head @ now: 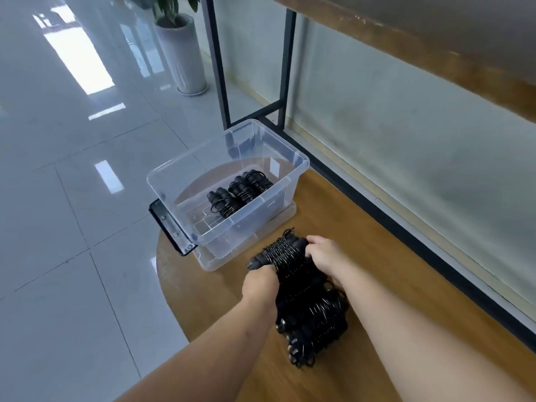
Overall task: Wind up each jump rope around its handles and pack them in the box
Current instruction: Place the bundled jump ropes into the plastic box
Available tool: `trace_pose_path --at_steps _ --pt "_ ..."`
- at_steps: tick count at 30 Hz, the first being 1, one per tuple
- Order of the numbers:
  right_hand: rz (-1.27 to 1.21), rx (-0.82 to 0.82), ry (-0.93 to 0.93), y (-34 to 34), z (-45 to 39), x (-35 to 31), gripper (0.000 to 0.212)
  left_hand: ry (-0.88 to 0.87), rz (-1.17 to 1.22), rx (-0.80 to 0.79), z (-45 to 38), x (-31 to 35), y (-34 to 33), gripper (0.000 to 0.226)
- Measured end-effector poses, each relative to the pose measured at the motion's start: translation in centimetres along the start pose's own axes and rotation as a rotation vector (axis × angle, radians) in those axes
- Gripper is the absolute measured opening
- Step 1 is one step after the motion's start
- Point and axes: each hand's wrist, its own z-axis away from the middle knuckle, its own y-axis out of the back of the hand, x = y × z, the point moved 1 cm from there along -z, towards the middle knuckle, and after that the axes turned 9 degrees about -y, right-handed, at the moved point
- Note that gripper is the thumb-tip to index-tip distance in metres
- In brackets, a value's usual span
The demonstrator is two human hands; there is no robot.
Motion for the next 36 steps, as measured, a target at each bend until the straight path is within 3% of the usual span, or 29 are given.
trace_pose_path --at_steps 2,7,9,11,12,17,22,24,28,30,33,36 --pt "-0.006 0.000 0.002 0.0 -0.1 0.1 0.059 -0.003 0.072 0.013 0.3 0.1 0.0 0.008" --pt "-0.084 -0.014 -0.021 0.6 0.5 0.5 0.057 -0.047 0.015 -0.008 1.7 0.6 0.6 0.021" --pt "-0.154 -0.012 -0.036 1.0 1.3 0.7 0.054 -0.152 -0.061 -0.056 2.8 1.3 0.5 0.004" --pt "-0.254 -0.007 -0.045 1.8 2.3 0.8 0.052 -0.237 -0.149 -0.085 2.8 1.8 0.4 0.041" --pt "-0.316 -0.003 -0.038 2.2 3.0 0.8 0.051 -0.281 -0.173 -0.121 2.9 2.3 0.4 0.045" --pt "-0.599 -0.020 0.053 3.2 6.7 -1.8 0.053 -0.540 -0.344 -0.161 5.0 7.9 1.3 0.015" --pt "-0.681 -0.054 0.165 1.7 8.6 -7.3 0.023 -0.782 -0.419 -0.146 3.8 15.5 3.5 0.001" --pt "-0.715 -0.050 0.175 0.0 8.5 -10.0 0.020 -0.813 -0.470 -0.107 1.9 18.6 4.7 0.006" --pt "-0.735 -0.021 0.111 -4.2 7.9 -15.4 0.019 -0.832 -0.651 -0.034 -3.6 23.9 7.2 0.029" --pt "-0.784 -0.034 0.027 -6.2 7.2 -17.6 0.017 -0.744 -0.814 -0.087 -6.0 25.8 7.8 0.026" --pt "-0.844 -0.082 -0.124 -9.2 5.1 -19.7 0.009 -0.765 -1.333 -0.201 -7.6 28.0 8.4 0.021" --pt "-0.867 -0.087 -0.267 -11.9 2.0 -20.0 0.015 -0.705 -1.617 -0.317 -10.0 28.7 8.3 0.031"
